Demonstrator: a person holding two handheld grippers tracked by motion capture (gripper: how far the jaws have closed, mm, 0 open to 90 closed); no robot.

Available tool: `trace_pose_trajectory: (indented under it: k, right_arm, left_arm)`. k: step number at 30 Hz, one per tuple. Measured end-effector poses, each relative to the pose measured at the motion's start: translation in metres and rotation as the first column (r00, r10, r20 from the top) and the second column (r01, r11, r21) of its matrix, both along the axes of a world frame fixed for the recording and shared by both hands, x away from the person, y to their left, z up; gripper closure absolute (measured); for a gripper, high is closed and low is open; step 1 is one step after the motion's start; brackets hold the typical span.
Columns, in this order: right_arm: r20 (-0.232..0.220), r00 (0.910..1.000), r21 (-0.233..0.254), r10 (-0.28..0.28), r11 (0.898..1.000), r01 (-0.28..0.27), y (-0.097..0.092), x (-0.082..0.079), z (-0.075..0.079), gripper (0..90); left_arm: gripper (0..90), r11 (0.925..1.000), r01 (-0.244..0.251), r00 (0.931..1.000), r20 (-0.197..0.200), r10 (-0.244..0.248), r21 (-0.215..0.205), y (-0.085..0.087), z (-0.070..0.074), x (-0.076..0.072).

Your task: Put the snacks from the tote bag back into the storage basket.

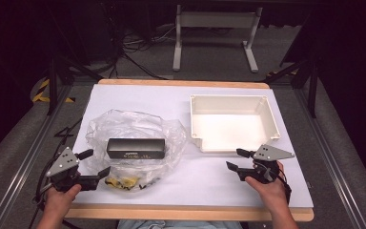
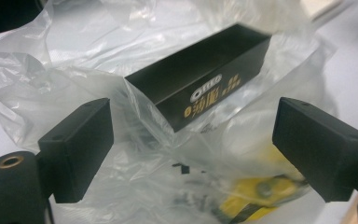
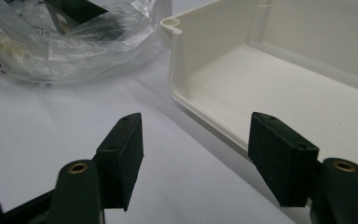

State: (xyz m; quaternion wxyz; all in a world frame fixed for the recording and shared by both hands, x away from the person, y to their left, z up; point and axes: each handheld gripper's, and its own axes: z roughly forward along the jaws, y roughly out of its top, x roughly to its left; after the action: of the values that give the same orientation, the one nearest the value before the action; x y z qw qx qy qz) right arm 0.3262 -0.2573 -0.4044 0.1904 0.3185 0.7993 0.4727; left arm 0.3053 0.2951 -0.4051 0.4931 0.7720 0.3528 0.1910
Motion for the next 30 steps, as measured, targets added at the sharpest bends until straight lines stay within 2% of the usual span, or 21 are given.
trace_pose_trajectory:
  k: [3, 6, 8, 12, 16, 18, 20, 23, 26, 27, 30]
  right_arm:
    - [-0.001, 0.9999, -0.012, 0.011, 1.0, -0.011, 0.002, 0.001, 0.003, 36.2]
    - [-0.004, 0.9998, -0.013, 0.017, 1.0, -0.017, 0.001, 0.003, 0.007, 36.3]
    - [-0.017, 0.9994, 0.002, 0.03, 1.0, -0.03, 0.0, 0.004, 0.009, 36.9]
    - [-0.023, 0.9992, -0.012, 0.034, 0.999, -0.034, 0.0, 0.005, 0.016, 36.6]
    - [-0.001, 0.9997, -0.015, 0.024, 1.0, -0.024, 0.0, 0.005, 0.025, 35.0]
    - [0.004, 0.999, -0.007, 0.044, 0.999, -0.044, 0.0, 0.005, 0.031, 36.3]
    - [0.011, 0.998, -0.023, 0.063, 0.998, -0.062, 0.002, 0.005, 0.038, 38.3]
    - [0.033, 0.9965, -0.055, 0.077, 0.996, -0.075, 0.006, 0.005, 0.044, 35.7]
    - [0.05, 0.9945, -0.064, 0.092, 0.994, -0.089, 0.008, 0.005, 0.047, 35.5]
    - [0.043, 0.9936, -0.062, 0.104, 0.993, -0.101, 0.01, 0.007, 0.05, 39.3]
    - [0.057, 0.9948, -0.069, 0.084, 0.994, -0.08, 0.011, 0.007, 0.053, 38.3]
  left_arm:
    - [14.9, 0.9999, -0.01, 0.9999, 0.008, 0.01, 0.002, 0.0, -0.001, -0.001]
    - [14.9, 0.9993, -0.028, 0.9993, 0.024, 0.027, 0.023, -0.003, 0.0, -0.002]
    - [14.8, 0.9993, -0.028, 0.9992, 0.03, 0.027, 0.026, -0.003, 0.0, -0.003]
    - [14.7, 0.9994, -0.025, 0.9992, 0.031, 0.024, 0.023, -0.004, 0.001, -0.003]
    - [14.7, 0.9993, -0.023, 0.999, 0.038, 0.022, 0.029, -0.005, 0.001, -0.004]
    - [14.6, 0.9992, -0.027, 0.9988, 0.041, 0.026, 0.031, -0.005, 0.0, -0.004]
    - [14.3, 0.9992, -0.026, 0.999, 0.037, 0.025, 0.031, -0.005, 0.0, -0.003]
    - [14.2, 0.9993, -0.026, 0.9989, 0.039, 0.025, 0.028, -0.005, 0.001, -0.003]
    - [14.2, 0.9992, -0.025, 0.9989, 0.039, 0.024, 0.03, -0.006, 0.001, -0.003]
    - [14.2, 0.9992, -0.026, 0.9989, 0.039, 0.025, 0.03, -0.006, 0.001, -0.003]
    - [14.3, 0.9992, -0.027, 0.9988, 0.04, 0.026, 0.03, -0.006, 0.0, -0.003]
